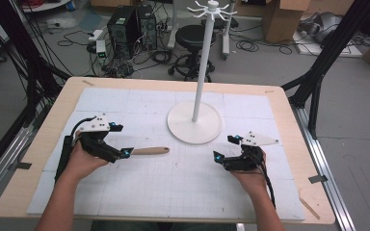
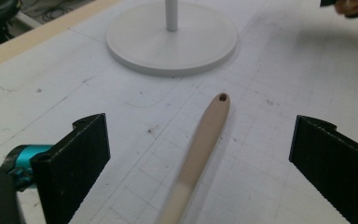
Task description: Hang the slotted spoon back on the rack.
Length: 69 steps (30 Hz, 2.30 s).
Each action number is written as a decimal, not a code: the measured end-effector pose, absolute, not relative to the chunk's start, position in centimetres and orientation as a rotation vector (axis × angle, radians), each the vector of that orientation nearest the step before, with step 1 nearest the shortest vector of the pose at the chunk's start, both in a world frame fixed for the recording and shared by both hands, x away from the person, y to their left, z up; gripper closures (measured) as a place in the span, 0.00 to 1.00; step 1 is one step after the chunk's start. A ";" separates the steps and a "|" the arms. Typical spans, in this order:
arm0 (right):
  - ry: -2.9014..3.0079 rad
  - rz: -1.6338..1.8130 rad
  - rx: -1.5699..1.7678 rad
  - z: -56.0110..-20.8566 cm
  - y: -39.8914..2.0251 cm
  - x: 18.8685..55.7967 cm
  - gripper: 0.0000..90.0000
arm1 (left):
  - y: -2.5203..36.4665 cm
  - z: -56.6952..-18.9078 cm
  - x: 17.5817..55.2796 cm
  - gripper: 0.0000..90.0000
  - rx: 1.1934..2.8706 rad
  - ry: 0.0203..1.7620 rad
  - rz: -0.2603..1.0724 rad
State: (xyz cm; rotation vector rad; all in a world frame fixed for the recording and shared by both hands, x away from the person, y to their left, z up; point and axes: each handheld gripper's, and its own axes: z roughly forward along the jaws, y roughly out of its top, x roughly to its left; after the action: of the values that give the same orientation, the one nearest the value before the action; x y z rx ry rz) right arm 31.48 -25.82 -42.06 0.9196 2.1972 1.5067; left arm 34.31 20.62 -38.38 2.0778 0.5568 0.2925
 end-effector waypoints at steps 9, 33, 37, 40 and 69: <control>2.200 1.509 0.924 -42.1 -25.8 31.5 0.13 | 18.9 -39.9 36.1 0.11 2.246 0.571 0.246; 2.212 1.506 0.914 -42.2 -25.7 31.6 0.13 | 16.4 -42.3 37.6 0.54 2.552 0.528 0.155; 2.212 1.505 0.917 -42.2 -25.7 31.6 0.13 | 16.1 -42.2 37.7 0.64 2.572 0.517 0.146; 2.211 1.503 0.917 -42.2 -25.6 31.5 0.13 | 15.9 -42.1 37.7 0.66 2.590 0.514 0.144; 2.213 1.497 0.914 -42.2 -25.6 31.5 0.13 | 14.7 -41.7 37.6 0.81 2.675 0.470 0.140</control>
State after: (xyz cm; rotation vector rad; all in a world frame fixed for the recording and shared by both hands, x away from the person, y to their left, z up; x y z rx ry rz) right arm 31.48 -25.61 -42.16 0.9144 2.2135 1.4969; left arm 37.57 14.75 -41.65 2.6746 0.4704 0.1396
